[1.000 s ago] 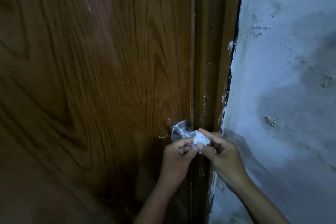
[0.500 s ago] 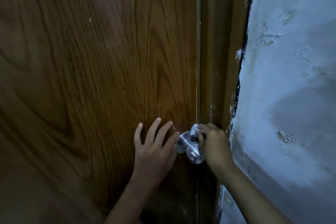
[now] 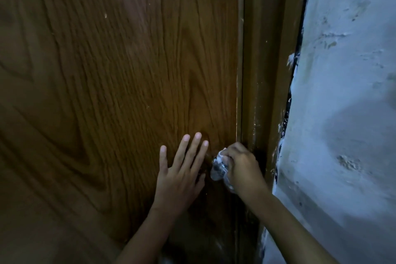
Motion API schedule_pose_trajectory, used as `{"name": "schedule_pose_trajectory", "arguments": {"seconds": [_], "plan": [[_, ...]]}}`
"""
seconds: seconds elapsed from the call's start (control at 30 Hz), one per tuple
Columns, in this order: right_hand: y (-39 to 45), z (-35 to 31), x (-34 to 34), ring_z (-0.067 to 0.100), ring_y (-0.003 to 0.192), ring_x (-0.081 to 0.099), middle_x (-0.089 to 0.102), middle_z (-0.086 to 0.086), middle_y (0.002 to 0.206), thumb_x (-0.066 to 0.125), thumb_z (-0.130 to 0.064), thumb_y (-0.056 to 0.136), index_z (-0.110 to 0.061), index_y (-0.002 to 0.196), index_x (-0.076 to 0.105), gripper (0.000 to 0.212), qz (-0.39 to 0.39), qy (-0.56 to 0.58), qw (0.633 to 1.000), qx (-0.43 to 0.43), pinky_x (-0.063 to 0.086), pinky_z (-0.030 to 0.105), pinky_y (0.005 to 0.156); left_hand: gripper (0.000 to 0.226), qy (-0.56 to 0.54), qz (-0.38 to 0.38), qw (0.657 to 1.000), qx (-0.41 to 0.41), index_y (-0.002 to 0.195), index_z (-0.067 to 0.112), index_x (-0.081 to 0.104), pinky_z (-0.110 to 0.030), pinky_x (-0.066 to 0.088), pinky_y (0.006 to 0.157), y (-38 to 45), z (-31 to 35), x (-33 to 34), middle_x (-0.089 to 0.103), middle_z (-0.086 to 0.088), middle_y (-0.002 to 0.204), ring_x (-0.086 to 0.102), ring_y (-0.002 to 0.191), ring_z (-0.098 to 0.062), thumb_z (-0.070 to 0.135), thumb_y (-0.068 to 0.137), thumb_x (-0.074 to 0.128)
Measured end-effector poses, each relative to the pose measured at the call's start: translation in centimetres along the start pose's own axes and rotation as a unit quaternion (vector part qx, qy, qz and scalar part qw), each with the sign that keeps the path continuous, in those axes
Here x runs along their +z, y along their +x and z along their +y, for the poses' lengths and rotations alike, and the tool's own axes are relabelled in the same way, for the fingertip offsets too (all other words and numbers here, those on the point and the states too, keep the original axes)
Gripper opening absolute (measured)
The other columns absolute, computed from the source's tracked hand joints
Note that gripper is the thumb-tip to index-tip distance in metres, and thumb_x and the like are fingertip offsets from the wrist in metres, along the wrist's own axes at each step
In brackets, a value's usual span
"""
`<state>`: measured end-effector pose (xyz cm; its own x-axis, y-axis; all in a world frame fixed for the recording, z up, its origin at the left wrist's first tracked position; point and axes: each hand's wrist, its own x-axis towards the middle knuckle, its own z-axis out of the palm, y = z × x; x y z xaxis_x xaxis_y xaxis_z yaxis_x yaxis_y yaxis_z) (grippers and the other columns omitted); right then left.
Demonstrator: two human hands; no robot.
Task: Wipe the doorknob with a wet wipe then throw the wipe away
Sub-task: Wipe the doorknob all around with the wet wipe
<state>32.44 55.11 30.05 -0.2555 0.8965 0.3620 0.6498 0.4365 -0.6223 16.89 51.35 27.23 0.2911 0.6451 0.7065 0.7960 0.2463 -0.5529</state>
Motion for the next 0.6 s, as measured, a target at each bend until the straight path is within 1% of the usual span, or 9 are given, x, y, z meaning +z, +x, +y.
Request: {"name": "schedule_pose_trajectory", "arguments": {"seconds": [0.07,0.1,0.17,0.23,0.33,0.4,0.47,0.53,0.6], "plan": [[-0.2,0.1,0.1,0.022,0.108,0.054,0.053,0.007,0.118,0.058,-0.001,0.083,-0.008,0.109,0.061,0.028,-0.022,-0.022,0.999,-0.036,0.047,0.035,0.094,0.08,0.016,0.002,1.0,0.005,0.146,0.019,0.015,-0.055,-0.01,0.112,0.0,-0.1,0.2,-0.012,-0.013,0.156,-0.011,0.143,-0.028,0.055,0.079,0.04],[-0.1,0.2,-0.1,0.023,0.106,0.055,0.054,0.008,0.117,0.058,0.002,0.081,-0.007,0.108,0.061,0.029,-0.023,-0.022,0.999,-0.043,0.048,0.036,0.093,0.077,0.021,0.005,1.0,0.007,0.146,0.019,0.014,-0.055,-0.01,0.112,0.0,-0.1,0.2,-0.013,-0.013,0.156,-0.011,0.143,-0.027,0.054,0.081,0.037],[0.0,0.4,-0.6,0.024,0.103,0.057,0.055,0.009,0.114,0.057,0.006,0.08,-0.004,0.107,0.062,0.029,-0.009,-0.021,0.999,-0.034,0.048,0.034,0.091,0.074,0.018,0.011,1.0,0.008,0.146,0.018,0.013,-0.055,-0.01,0.113,0.0,-0.1,0.2,-0.014,-0.012,0.155,-0.012,0.143,-0.027,0.052,0.082,0.031],[0.3,0.6,-0.8,0.025,0.101,0.057,0.055,0.01,0.113,0.053,0.004,0.084,-0.003,0.106,0.062,0.025,0.013,-0.027,0.999,-0.016,0.048,0.032,0.087,0.074,0.012,0.017,1.0,0.006,0.146,0.018,0.014,-0.054,-0.01,0.113,0.0,-0.1,0.2,-0.014,-0.012,0.155,-0.012,0.143,-0.026,0.051,0.082,0.03],[0.5,0.6,-0.7,0.025,0.106,0.055,0.053,0.009,0.119,0.054,0.0,0.085,-0.004,0.11,0.059,0.026,0.008,-0.056,0.998,-0.019,0.046,0.03,0.088,0.074,0.01,0.021,1.0,0.006,0.146,0.018,0.014,-0.054,-0.011,0.113,0.1,-0.1,0.2,-0.014,-0.012,0.155,-0.012,0.143,-0.026,0.051,0.082,0.03],[0.3,0.6,-0.6,0.023,0.109,0.051,0.051,0.008,0.121,0.056,-0.001,0.083,-0.006,0.114,0.056,0.031,-0.011,-0.084,0.995,-0.054,0.042,0.027,0.089,0.074,0.014,0.022,1.0,0.006,0.146,0.018,0.013,-0.054,-0.012,0.113,0.0,0.0,0.3,-0.014,-0.012,0.155,-0.011,0.144,-0.027,0.052,0.082,0.03],[-0.1,0.4,-0.6,0.022,0.112,0.046,0.048,0.007,0.122,0.054,-0.001,0.084,-0.009,0.117,0.054,0.034,-0.042,-0.104,0.987,-0.112,0.039,0.026,0.087,0.076,0.022,0.019,1.0,0.01,0.146,0.018,0.012,-0.055,-0.013,0.113,0.0,0.0,0.3,-0.014,-0.013,0.155,-0.012,0.143,-0.027,0.054,0.082,0.032],[-0.6,0.0,-0.5,0.018,0.115,0.04,0.043,0.004,0.125,0.052,-0.004,0.085,-0.014,0.121,0.05,0.038,-0.071,-0.142,0.971,-0.177,0.036,0.024,0.085,0.079,0.03,0.018,0.999,0.014,0.146,0.018,0.01,-0.055,-0.012,0.113,0.1,0.0,0.2,-0.015,-0.014,0.155,-0.012,0.143,-0.028,0.056,0.081,0.034],[-0.8,-0.1,-0.4,0.017,0.116,0.037,0.039,0.004,0.129,0.05,-0.003,0.086,-0.014,0.125,0.047,0.042,-0.093,-0.174,0.958,-0.208,0.037,0.025,0.087,0.082,0.032,0.018,0.999,0.015,0.146,0.017,0.008,-0.055,-0.011,0.113,0.1,-0.1,0.2,-0.015,-0.015,0.155,-0.013,0.143,-0.028,0.057,0.08,0.035]]}}
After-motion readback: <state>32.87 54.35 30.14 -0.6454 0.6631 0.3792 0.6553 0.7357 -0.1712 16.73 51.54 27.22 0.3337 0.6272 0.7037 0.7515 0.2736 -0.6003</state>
